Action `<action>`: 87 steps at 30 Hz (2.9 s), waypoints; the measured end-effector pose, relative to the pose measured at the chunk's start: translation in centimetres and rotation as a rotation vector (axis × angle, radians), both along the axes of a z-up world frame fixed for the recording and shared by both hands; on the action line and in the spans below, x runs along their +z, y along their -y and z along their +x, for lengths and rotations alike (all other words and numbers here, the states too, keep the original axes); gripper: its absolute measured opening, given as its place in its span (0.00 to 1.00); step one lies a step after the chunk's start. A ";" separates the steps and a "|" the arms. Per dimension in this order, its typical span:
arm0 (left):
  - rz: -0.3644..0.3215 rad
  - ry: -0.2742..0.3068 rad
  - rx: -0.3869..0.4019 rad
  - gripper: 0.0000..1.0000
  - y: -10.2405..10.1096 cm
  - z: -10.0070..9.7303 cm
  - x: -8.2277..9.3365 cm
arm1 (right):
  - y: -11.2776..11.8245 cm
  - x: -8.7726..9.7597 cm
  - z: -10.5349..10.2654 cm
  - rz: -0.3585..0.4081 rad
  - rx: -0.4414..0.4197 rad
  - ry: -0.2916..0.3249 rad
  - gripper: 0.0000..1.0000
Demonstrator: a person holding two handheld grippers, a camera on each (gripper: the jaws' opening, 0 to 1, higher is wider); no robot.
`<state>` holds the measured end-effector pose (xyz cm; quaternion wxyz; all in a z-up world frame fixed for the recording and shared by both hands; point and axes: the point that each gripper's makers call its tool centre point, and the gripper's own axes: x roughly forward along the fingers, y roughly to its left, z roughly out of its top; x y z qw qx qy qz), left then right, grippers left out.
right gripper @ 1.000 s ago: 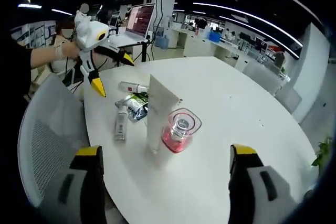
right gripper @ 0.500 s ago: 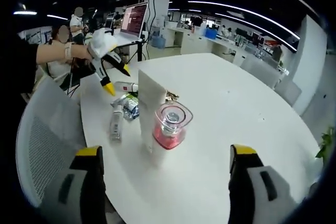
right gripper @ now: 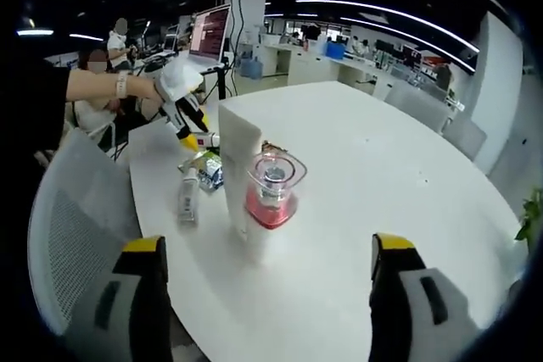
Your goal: Arrange the skincare products in the storage area until every visible bottle or jar stands upright without overlapping.
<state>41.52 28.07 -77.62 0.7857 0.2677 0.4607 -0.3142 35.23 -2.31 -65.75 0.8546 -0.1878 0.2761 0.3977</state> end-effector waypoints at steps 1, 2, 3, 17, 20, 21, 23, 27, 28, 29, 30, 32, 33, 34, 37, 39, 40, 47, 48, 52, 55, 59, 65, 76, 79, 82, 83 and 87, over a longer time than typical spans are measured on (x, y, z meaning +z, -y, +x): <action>0.000 -0.002 0.003 0.29 -0.1 0.1 -0.1 | 0.0 0.0 0.0 0.002 -0.001 0.000 1.00; -0.002 -0.005 0.004 0.27 -0.1 0.1 -0.1 | 0.0 0.0 -0.1 0.003 -0.003 -0.001 1.00; -0.005 -0.012 0.007 0.24 -0.1 0.1 -0.3 | 0.0 -0.1 -0.1 0.004 -0.003 -0.002 1.00; -0.016 -0.011 0.007 0.17 -0.1 0.4 -0.5 | 0.1 -0.5 -1.0 0.027 -0.034 -0.019 0.97; -0.002 0.012 -0.001 0.17 0.0 0.4 -0.4 | 0.0 -0.6 -1.2 0.032 -0.038 -0.024 0.97; -0.005 0.014 0.005 0.17 0.0 0.4 -0.3 | 0.1 -0.6 -1.3 0.029 -0.039 -0.022 0.97; -0.033 0.023 0.008 0.16 0.4 0.3 0.2 | 0.0 -0.6 -1.3 0.034 -0.045 -0.017 0.97; -0.076 0.063 0.020 0.16 1.1 0.2 1.5 | -0.2 -0.6 -1.6 0.056 -0.050 -0.013 0.95; -0.098 0.075 0.021 0.16 1.4 0.2 1.8 | -0.2 -0.6 -1.7 0.053 -0.055 -0.011 0.94; -0.124 0.083 0.026 0.16 1.8 0.0 2.3 | -0.2 -0.6 -1.7 0.054 -0.060 -0.006 0.93; -0.138 0.092 0.028 0.16 2.1 -0.2 2.7 | -0.1 -0.5 -1.6 0.064 -0.076 0.000 0.93; -0.170 0.109 0.029 0.16 2.8 -0.6 3.5 | -0.1 -0.3 -1.7 0.086 -0.088 -0.004 0.90; -0.191 0.115 0.031 0.16 3.3 -0.9 4.0 | -0.1 -0.2 -1.8 0.103 -0.096 -0.009 0.88; -0.209 0.119 0.029 0.16 3.6 -1.0 4.3 | -0.2 -0.2 -2.0 0.116 -0.100 -0.016 0.86; -0.235 0.135 0.025 0.16 4.4 -1.5 5.1 | -0.2 -0.1 -2.1 0.138 -0.122 -0.022 0.84; -0.257 0.143 0.020 0.16 5.1 -1.8 5.6 | -0.2 0.1 -2.1 0.146 -0.136 -0.011 0.83; -0.270 0.144 0.016 0.16 5.5 -2.0 5.8 | -0.2 0.3 -2.2 0.153 -0.138 -0.009 0.81; -0.344 0.162 0.013 0.16 7.7 -3.2 7.4 | -0.5 1.0 -2.6 0.231 -0.178 -0.004 0.72; -0.349 0.164 0.012 0.16 7.9 -3.4 7.5 | -0.5 1.1 -2.6 0.241 -0.183 -0.006 0.70; -0.384 0.168 0.017 0.16 8.6 -4.1 8.1 | -0.9 1.3 -3.2 0.286 -0.193 -0.021 0.62; -0.411 0.175 0.025 0.16 9.1 -4.7 8.5 | -1.2 1.4 -3.6 0.325 -0.199 -0.030 0.59; -0.441 0.180 0.020 0.16 10.0 -5.8 8.9 | -2.2 1.5 -3.9 0.394 -0.217 -0.048 0.54; -0.522 0.172 0.016 0.16 11.8 -7.5 9.7 | -4.4 1.6 -4.6 0.496 -0.205 -0.104 0.48; -0.588 0.135 -0.014 0.16 14.4 -9.9 10.4 | -7.9 1.5 -4.9 0.615 -0.182 -0.169 0.40; -0.614 0.123 -0.026 0.16 15.1 -10.6 10.7 | -8.5 1.8 -4.7 0.670 -0.190 -0.186 0.39; -0.679 0.091 -0.031 0.16 16.2 -11.3 11.2 | -9.2 2.3 -4.5 0.778 -0.196 -0.234 0.38; -0.684 0.091 -0.034 0.16 16.3 -11.4 11.3 | -9.3 2.3 -4.6 0.788 -0.192 -0.240 0.37; -0.729 0.073 -0.049 0.16 17.3 -11.9 11.9 | -9.7 2.7 -4.3 0.904 -0.216 -0.287 0.35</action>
